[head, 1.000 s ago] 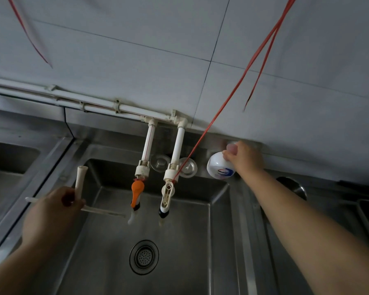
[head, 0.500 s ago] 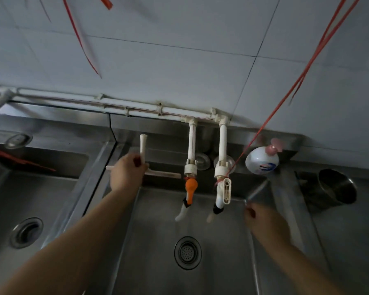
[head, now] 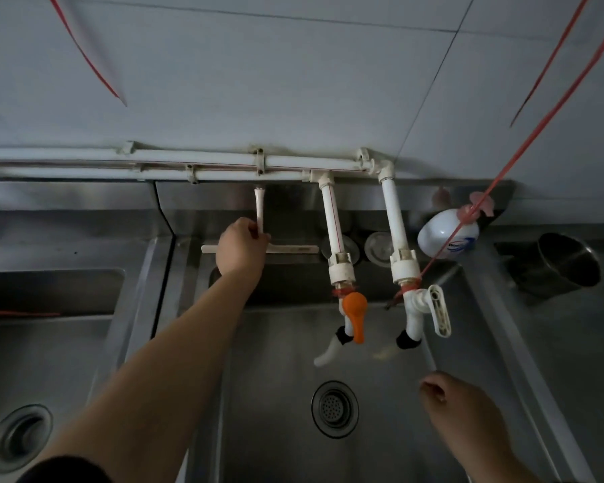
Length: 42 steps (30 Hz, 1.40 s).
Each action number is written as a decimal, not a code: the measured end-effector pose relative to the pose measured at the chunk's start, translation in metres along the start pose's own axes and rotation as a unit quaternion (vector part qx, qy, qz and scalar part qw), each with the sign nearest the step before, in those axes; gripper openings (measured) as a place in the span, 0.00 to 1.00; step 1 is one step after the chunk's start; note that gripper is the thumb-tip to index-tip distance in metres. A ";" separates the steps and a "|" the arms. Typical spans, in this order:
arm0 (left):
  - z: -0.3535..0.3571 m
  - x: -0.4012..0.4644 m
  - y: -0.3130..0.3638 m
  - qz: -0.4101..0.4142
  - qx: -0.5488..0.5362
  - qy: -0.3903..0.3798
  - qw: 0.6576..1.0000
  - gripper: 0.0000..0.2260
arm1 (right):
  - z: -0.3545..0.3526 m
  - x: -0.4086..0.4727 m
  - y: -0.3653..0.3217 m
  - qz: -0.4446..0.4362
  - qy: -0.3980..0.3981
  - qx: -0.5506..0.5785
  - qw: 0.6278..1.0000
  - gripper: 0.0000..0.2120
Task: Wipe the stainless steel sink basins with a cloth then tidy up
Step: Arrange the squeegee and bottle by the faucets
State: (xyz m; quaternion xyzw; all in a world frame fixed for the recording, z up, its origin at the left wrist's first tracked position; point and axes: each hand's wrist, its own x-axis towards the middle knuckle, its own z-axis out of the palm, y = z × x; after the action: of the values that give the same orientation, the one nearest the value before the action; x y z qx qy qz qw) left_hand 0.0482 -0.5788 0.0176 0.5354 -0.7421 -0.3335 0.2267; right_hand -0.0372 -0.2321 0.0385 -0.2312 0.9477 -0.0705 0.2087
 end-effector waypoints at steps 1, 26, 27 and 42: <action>0.003 0.002 -0.002 0.000 0.003 -0.003 1.000 0.04 | 0.002 0.000 -0.002 0.001 -0.004 0.004 1.000 0.05; 0.016 0.001 -0.012 0.007 0.001 -0.015 1.000 0.07 | 0.026 0.001 -0.009 -0.002 0.018 0.008 1.000 0.07; 0.015 0.001 -0.012 0.006 0.005 -0.018 1.000 0.08 | 0.026 0.001 -0.010 -0.004 0.021 0.003 1.000 0.07; -0.056 -0.055 -0.025 0.054 0.103 0.001 0.993 0.17 | 0.022 -0.027 -0.027 -0.094 0.019 -0.075 0.992 0.08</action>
State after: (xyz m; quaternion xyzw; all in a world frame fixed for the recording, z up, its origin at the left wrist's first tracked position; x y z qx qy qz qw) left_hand 0.1210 -0.5463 0.0383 0.5150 -0.8005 -0.2418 0.1883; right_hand 0.0047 -0.2437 0.0350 -0.3333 0.9280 -0.0226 0.1647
